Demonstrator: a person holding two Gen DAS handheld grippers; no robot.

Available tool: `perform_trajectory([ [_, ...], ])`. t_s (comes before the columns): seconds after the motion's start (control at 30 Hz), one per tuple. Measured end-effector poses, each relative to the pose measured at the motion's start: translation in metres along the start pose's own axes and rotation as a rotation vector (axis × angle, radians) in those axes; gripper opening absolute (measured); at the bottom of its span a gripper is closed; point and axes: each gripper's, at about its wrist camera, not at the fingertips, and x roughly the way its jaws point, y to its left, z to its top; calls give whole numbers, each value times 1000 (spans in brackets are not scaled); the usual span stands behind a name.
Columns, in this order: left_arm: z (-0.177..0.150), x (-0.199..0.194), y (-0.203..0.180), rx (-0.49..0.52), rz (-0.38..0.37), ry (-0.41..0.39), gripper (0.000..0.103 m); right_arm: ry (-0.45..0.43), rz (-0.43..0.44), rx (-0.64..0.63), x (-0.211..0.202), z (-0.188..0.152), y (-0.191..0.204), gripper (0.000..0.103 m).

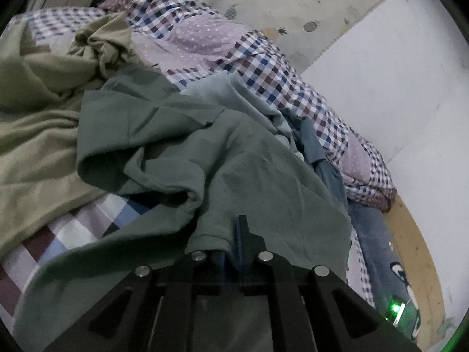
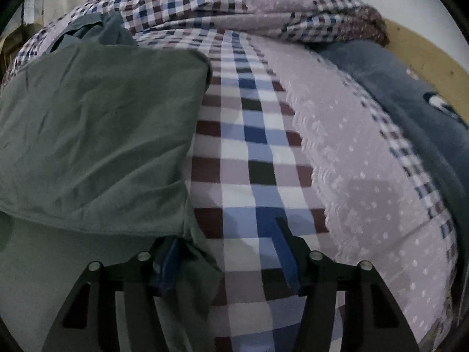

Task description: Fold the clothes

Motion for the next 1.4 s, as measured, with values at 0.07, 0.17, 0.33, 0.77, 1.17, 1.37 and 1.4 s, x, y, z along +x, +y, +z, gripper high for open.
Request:
perform_trajectory([
  [0.07,4,-5,2,-6,-29,-17,21,16,15,13,0,-3,-4,63],
  [0.17,11,-12,9,-44,-102,-35,27,32,18,13,0,-5,-7,64],
  [0.33,21,-31,16,-79,-194,-100,34,34,-19,-35,-4,-11,-1,64],
  [0.77,65,-92,75,-191,-56,-324,70,20,-103,-89,-15,-21,10,64],
  [1.17,92,-150,169,-427,-39,-426,81,-3,-90,-139,-70,-40,34,65],
  [1.37,99,-142,167,-377,-118,-299,85,-118,133,-121,-135,-28,95,65],
  [1.4,100,-139,164,-360,-129,-273,85,-142,184,-122,-147,-23,109,65],
])
